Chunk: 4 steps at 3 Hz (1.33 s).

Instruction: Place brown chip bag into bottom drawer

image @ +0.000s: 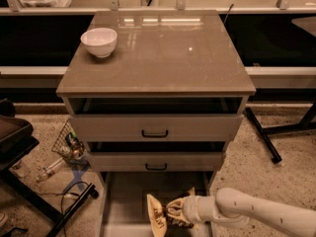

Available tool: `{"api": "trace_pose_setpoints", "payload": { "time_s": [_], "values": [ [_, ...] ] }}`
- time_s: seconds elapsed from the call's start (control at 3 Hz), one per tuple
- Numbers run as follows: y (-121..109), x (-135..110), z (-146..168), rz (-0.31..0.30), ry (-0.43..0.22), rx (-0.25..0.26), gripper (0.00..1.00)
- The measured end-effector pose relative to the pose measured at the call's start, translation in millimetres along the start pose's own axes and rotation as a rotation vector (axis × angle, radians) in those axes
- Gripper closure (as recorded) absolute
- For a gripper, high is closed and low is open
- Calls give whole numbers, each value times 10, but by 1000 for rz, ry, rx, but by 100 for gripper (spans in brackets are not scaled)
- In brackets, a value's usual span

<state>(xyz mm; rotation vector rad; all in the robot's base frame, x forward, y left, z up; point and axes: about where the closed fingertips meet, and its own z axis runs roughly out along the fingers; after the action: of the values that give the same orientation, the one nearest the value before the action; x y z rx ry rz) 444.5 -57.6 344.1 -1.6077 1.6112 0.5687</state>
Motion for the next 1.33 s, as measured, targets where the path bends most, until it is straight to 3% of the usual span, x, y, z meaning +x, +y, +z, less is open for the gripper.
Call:
{"api": "trace_pose_setpoints", "payload": {
  "time_s": [0.33, 0.67, 1.0, 1.33],
  "values": [
    [398, 388, 542, 124, -81, -76, 100],
    [546, 528, 739, 170, -112, -104, 100],
    [564, 524, 761, 173, -115, -107, 83],
    [575, 514, 773, 173, -117, -109, 59]
  ]
}}
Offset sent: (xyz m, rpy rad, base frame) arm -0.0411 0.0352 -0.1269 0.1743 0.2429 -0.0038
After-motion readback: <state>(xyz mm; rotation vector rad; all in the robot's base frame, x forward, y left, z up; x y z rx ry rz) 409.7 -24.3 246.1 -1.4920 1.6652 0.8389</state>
